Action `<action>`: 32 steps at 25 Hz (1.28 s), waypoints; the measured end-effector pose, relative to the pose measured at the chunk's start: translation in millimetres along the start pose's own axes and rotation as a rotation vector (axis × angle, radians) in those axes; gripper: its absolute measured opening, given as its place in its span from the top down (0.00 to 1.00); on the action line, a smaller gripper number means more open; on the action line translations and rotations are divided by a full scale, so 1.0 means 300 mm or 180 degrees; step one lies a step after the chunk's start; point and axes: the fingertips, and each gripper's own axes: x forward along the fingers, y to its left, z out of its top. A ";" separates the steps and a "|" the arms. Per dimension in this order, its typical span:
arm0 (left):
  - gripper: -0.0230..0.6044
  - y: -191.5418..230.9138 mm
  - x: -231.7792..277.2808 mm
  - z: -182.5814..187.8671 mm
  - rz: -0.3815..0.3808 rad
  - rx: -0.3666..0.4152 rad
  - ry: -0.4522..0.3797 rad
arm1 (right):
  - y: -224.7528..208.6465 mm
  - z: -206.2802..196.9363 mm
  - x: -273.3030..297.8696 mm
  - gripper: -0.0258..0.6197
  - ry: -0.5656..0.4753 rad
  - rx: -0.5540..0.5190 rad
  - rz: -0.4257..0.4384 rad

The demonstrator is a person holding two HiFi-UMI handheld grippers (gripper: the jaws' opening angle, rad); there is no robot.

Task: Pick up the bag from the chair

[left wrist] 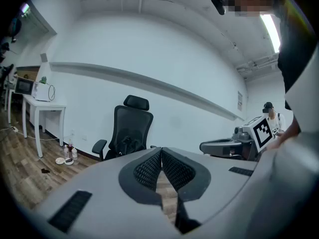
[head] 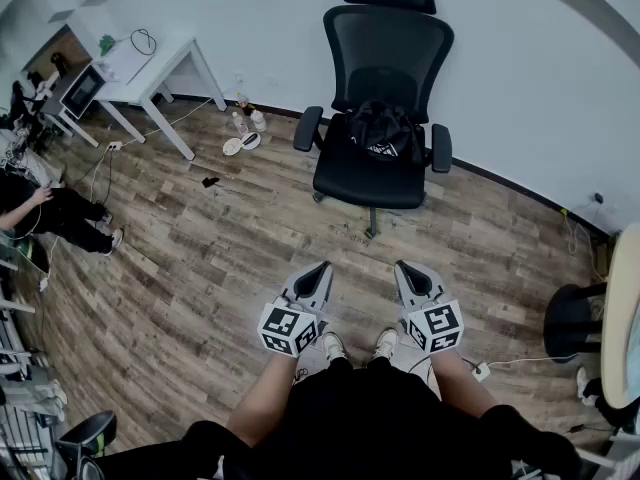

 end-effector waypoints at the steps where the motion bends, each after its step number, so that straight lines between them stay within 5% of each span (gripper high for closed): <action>1: 0.93 0.000 -0.006 -0.002 -0.0002 0.0005 -0.0005 | 0.008 -0.002 -0.004 0.93 -0.0001 -0.0010 -0.0002; 11: 0.93 0.047 -0.061 -0.021 -0.0031 -0.0093 -0.0004 | 0.065 0.021 0.001 0.93 -0.0072 -0.0003 -0.0101; 22: 0.93 0.109 -0.076 0.060 -0.0028 0.0217 -0.0127 | 0.076 0.103 0.017 0.93 -0.0369 -0.0058 -0.0278; 32: 0.93 0.148 0.107 0.117 0.0064 0.0479 -0.0076 | -0.125 0.117 0.104 0.93 -0.0359 -0.0043 -0.0334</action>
